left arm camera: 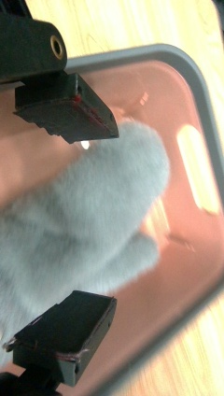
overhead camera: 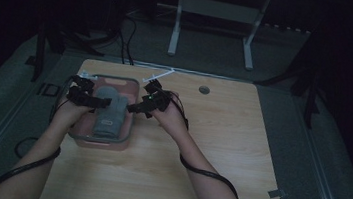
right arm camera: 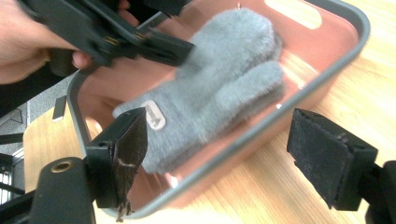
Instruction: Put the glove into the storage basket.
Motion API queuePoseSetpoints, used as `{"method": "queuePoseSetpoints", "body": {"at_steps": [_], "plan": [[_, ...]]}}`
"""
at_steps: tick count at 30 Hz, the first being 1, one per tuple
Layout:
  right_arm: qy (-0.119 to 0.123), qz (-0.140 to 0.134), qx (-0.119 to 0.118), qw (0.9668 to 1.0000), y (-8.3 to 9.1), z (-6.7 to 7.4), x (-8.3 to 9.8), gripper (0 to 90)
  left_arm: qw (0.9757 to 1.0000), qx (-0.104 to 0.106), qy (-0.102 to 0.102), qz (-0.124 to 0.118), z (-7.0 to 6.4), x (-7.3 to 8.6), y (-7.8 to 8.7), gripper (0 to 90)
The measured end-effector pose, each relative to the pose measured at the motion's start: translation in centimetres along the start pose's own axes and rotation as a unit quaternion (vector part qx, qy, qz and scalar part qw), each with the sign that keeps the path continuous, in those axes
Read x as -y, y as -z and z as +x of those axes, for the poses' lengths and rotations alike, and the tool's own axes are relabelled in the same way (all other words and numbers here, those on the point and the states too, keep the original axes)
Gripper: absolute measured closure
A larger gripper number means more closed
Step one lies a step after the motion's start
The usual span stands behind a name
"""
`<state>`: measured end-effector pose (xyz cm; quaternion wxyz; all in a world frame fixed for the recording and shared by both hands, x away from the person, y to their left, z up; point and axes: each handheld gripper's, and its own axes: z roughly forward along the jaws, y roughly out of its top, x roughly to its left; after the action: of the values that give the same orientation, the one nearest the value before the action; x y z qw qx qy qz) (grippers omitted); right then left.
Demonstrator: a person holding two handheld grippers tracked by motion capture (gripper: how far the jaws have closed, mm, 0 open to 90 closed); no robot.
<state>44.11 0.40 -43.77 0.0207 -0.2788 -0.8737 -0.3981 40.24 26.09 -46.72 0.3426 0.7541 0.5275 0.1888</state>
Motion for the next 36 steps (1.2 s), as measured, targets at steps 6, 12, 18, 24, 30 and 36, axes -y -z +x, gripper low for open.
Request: {"method": "queuePoseSetpoints", "body": {"at_steps": [6, 12, 18, 24, 30, 36], "plan": [[0.008, 0.001, 0.011, 0.9999, 1.0, -0.5, 1.4, 19.8, 0.9985, 0.037, -0.032, -0.026, -2.6, 0.5, 2.3, 16.8], [0.028, -0.002, 0.016, 0.9995, 2.2, -0.5, 3.0, 19.3, 0.9944, 0.070, -0.066, -0.043, -5.8, 1.3, 3.4, 16.8], [0.036, -0.005, 0.018, 0.9992, 3.6, -0.4, 4.3, 19.2, 0.9893, 0.099, -0.086, -0.063, -8.5, 1.5, 4.3, 16.8], [0.047, -0.011, 0.014, 0.9987, 4.9, -0.1, 5.7, 18.9, 0.9812, 0.140, -0.113, -0.069, -11.9, 2.2, 4.8, 16.8], [0.056, -0.015, 0.012, 0.9983, 5.9, 0.3, 7.4, 18.7, 0.9730, 0.177, -0.131, -0.068, -14.6, 3.2, 4.7, 16.8], [0.052, -0.010, 0.008, 0.9986, 6.1, 0.2, 9.5, 18.7, 0.9675, 0.201, -0.140, -0.063, -16.3, 4.3, 4.3, 16.8]]}}
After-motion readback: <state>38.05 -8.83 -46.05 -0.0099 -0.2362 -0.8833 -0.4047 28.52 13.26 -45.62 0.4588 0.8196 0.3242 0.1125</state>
